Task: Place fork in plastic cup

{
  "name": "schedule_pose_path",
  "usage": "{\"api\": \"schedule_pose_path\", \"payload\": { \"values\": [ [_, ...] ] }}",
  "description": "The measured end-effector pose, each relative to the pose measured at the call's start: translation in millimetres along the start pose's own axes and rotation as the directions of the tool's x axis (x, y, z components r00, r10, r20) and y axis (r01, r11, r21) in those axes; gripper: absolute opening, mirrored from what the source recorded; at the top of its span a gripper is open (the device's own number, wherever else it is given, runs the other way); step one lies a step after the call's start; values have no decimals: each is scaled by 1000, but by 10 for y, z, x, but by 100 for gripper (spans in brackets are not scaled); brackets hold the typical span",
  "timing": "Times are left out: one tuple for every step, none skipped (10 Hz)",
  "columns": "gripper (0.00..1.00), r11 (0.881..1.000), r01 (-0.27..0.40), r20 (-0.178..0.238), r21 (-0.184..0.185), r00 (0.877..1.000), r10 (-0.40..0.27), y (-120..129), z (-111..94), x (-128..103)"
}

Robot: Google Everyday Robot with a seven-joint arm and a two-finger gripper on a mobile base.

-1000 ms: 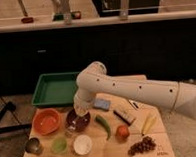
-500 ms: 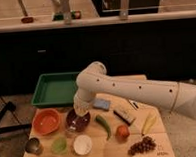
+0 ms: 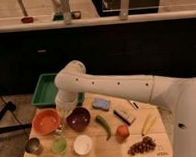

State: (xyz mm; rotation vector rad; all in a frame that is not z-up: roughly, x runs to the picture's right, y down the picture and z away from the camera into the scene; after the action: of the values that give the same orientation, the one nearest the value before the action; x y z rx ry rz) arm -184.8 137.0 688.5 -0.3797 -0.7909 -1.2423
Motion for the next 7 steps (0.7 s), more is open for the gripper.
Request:
{"api": "schedule_pose_path", "payload": {
  "values": [
    [0, 998, 62, 18, -14, 998, -62, -146, 48, -57],
    [0, 990, 139, 47, -33, 989, -137, -290, 127, -138],
    [0, 984, 174, 64, -46, 983, -171, -317, 165, -167],
    [0, 974, 217, 87, -63, 974, -211, -330, 221, -209],
    [0, 966, 246, 106, -79, 966, -237, -333, 281, -247],
    [0, 960, 263, 119, -93, 961, -251, -327, 357, -277],
    [0, 958, 268, 122, -106, 959, -255, -297, 400, -282]
  ]
}}
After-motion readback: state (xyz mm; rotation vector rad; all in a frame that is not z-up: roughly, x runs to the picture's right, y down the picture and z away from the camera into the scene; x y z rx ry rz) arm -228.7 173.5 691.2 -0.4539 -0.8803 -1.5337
